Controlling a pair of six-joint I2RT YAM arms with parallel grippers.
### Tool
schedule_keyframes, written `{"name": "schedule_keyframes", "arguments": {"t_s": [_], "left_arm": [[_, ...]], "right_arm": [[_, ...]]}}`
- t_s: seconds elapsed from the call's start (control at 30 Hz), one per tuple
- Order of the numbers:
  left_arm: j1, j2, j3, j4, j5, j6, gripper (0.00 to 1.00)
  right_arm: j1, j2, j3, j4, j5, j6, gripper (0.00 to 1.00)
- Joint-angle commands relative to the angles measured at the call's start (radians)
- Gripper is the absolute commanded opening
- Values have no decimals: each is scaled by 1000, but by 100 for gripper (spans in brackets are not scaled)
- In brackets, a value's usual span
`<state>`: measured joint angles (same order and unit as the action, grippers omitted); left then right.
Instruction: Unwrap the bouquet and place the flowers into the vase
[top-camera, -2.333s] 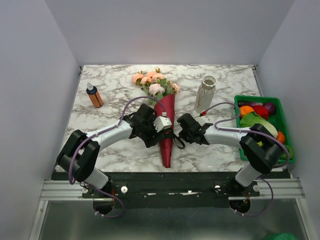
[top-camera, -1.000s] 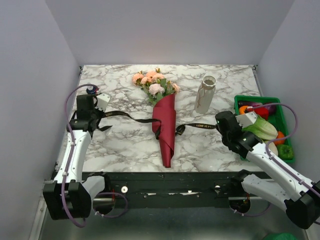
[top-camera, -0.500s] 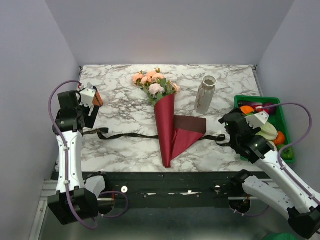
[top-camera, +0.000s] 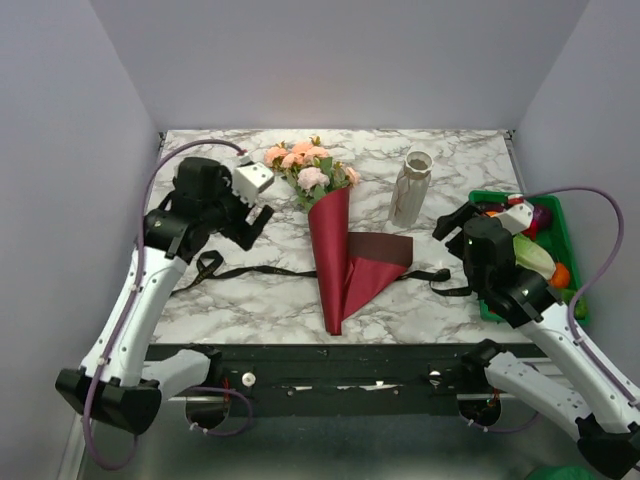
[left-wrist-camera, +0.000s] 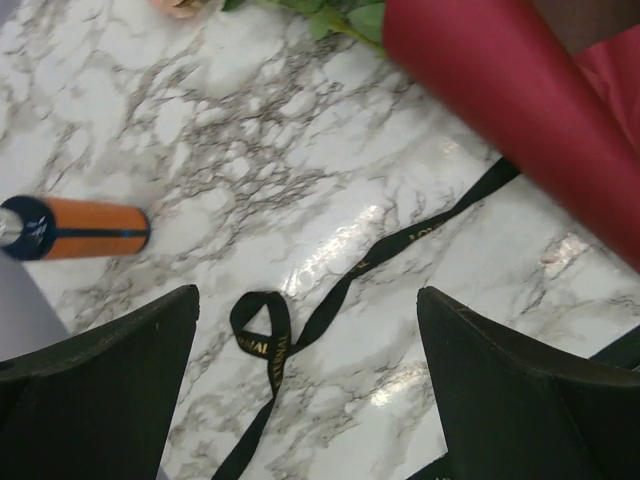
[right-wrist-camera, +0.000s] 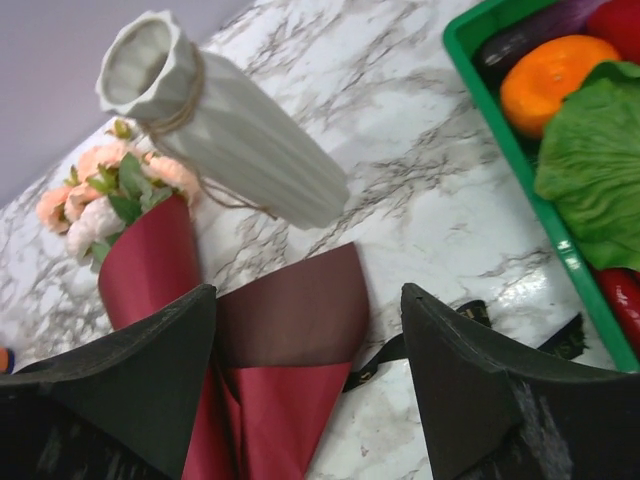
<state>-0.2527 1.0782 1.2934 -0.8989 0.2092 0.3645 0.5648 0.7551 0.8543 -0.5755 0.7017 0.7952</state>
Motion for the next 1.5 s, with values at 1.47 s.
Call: {"name": "schedule_keyframes", "arguments": {"t_s": [1.47], "left_arm": [[-115,848,199,404,496,85,87]], "right_arm": [[296,125,-124,238,-87,-206,77]]}}
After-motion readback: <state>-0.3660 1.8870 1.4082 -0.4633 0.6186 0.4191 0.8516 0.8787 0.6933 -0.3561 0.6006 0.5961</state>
